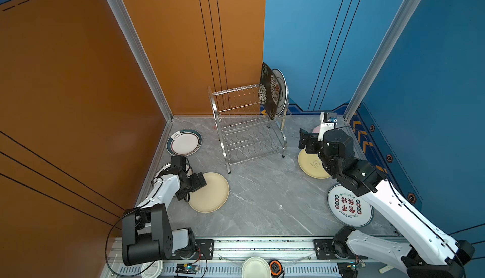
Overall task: Load the plates into the dish rack
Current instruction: 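Lower left gripper onto cream plate's rim while right moves toward yellow plate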
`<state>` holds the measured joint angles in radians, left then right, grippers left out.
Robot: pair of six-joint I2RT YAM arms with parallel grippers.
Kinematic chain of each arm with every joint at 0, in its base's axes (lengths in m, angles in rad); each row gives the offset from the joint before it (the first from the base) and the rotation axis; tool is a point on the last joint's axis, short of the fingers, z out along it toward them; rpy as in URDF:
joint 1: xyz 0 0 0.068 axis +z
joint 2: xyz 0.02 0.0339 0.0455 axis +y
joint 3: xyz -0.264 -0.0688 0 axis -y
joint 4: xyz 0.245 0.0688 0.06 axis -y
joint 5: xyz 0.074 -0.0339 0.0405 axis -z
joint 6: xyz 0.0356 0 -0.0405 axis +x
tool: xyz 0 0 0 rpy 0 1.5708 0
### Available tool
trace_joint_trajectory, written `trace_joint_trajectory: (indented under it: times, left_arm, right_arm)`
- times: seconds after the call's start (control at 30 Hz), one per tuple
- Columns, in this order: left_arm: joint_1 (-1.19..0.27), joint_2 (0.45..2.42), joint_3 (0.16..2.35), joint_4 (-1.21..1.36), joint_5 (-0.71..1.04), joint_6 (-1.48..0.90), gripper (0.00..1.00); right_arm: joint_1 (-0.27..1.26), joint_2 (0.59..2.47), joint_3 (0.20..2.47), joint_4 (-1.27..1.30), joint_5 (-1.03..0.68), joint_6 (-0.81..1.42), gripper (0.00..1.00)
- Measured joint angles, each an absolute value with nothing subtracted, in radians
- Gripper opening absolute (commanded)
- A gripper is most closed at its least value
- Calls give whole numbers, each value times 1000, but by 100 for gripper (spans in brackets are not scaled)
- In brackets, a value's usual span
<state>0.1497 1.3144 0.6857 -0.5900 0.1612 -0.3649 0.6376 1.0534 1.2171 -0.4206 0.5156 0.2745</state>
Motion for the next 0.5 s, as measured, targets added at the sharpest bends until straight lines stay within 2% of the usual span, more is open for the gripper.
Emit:
trace_joint_trajectory:
  times: [0.23,0.5]
  left_arm:
    - [57,1336,696,-588,174,-336,98]
    - [-127,1356,710,-586,202,-317,98]
  right_arm:
    - [633,1023,1211,-438,516,279,98]
    - [627,1011,1210,-463,508,279,99]
